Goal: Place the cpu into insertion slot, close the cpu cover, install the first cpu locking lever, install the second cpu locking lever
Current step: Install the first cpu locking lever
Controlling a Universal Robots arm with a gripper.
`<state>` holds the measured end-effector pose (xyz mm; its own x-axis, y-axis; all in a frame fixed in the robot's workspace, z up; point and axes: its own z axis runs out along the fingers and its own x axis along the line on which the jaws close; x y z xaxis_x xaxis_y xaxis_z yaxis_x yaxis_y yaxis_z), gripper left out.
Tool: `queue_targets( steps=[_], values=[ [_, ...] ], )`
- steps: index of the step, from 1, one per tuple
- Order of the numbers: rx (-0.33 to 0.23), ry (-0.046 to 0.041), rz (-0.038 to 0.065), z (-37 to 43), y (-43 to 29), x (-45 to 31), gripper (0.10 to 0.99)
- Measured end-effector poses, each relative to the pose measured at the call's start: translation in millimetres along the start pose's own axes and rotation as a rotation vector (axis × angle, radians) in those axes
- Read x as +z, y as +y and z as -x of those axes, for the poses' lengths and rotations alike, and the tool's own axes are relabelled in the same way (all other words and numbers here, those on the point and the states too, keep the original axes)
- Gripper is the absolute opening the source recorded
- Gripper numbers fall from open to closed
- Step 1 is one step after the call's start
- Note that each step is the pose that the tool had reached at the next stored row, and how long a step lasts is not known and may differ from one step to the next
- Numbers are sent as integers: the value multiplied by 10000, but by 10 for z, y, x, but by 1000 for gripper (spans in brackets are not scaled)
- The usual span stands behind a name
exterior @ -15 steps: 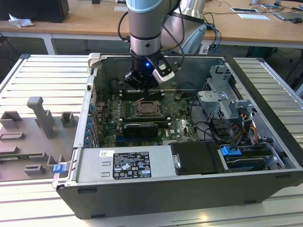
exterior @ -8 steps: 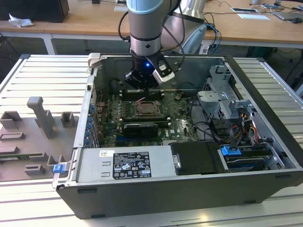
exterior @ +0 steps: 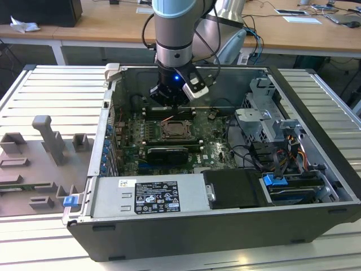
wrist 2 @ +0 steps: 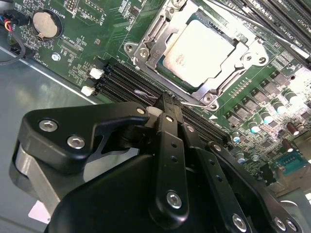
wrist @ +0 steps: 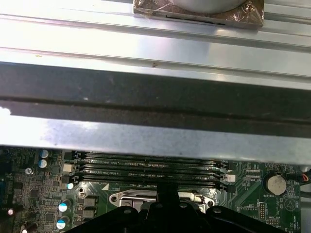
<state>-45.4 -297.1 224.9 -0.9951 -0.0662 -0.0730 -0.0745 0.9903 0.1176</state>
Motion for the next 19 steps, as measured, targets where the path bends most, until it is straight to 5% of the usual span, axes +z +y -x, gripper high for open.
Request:
queue_targets(
  steps=[19],
  values=[
    [1, -1, 1, 13, 19, -38, 106]
  ],
)
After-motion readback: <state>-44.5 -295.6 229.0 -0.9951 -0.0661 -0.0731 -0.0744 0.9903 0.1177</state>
